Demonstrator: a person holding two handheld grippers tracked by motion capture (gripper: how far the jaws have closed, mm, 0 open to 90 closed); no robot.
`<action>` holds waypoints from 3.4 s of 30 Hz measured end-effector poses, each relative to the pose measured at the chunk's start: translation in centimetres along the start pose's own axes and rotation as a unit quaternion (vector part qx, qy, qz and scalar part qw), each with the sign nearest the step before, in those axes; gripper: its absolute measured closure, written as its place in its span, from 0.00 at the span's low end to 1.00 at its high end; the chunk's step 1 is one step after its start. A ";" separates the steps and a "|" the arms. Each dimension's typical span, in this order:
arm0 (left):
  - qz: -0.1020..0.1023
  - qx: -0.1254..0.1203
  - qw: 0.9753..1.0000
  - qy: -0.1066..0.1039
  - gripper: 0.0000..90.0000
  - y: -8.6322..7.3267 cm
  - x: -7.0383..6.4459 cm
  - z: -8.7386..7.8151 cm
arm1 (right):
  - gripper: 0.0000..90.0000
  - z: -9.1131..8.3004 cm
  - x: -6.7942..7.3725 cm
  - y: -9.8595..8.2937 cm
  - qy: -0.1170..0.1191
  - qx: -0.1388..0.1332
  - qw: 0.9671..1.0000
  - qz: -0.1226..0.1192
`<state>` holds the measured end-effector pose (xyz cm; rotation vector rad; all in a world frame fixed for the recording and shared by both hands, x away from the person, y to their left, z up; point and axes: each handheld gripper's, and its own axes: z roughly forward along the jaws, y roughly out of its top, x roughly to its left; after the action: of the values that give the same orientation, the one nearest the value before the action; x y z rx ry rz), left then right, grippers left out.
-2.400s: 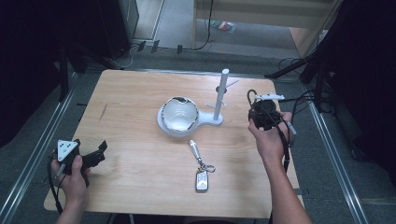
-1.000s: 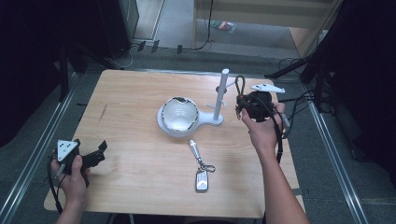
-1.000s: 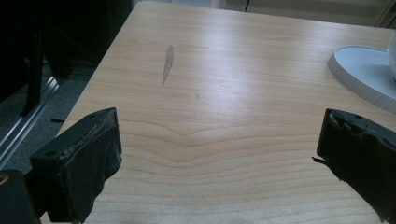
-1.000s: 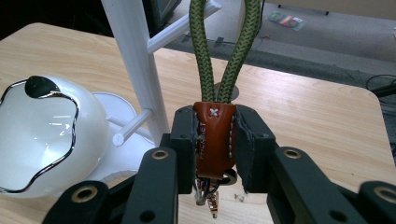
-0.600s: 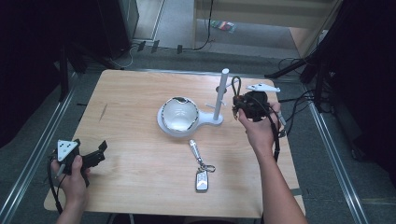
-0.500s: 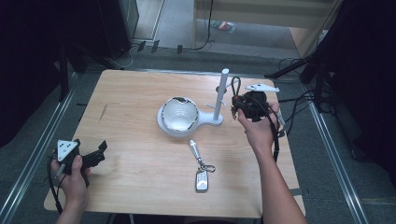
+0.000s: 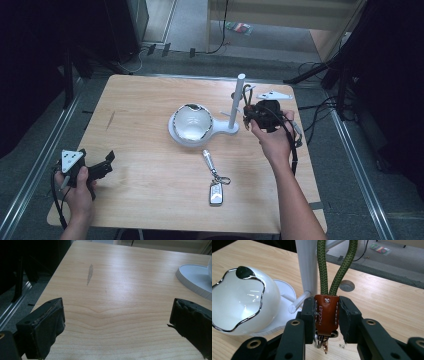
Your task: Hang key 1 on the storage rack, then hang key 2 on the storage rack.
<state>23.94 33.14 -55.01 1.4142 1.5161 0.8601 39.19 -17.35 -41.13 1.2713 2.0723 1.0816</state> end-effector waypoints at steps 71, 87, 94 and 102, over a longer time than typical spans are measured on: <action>-0.002 -0.002 1.000 0.000 0.00 0.0 0.1 0.0 | 0.67 2.6 7.6 -6.7 0.027 0.211 0.975 -0.068; -0.002 -0.002 1.000 0.000 0.00 0.0 0.0 0.0 | 0.70 3.6 9.4 -7.4 0.067 0.231 0.968 -0.069; -0.002 -0.002 1.000 0.000 0.00 0.0 0.0 0.0 | 0.70 4.3 10.4 -7.5 0.084 0.240 0.964 -0.078; -0.003 -0.002 1.000 0.000 0.00 0.0 0.1 0.0 | 0.72 5.0 10.8 -7.7 0.097 0.256 0.959 -0.079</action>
<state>23.92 33.21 -55.03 1.4071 1.5160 0.8589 33.90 -7.87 -50.26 1.2289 2.6702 0.6372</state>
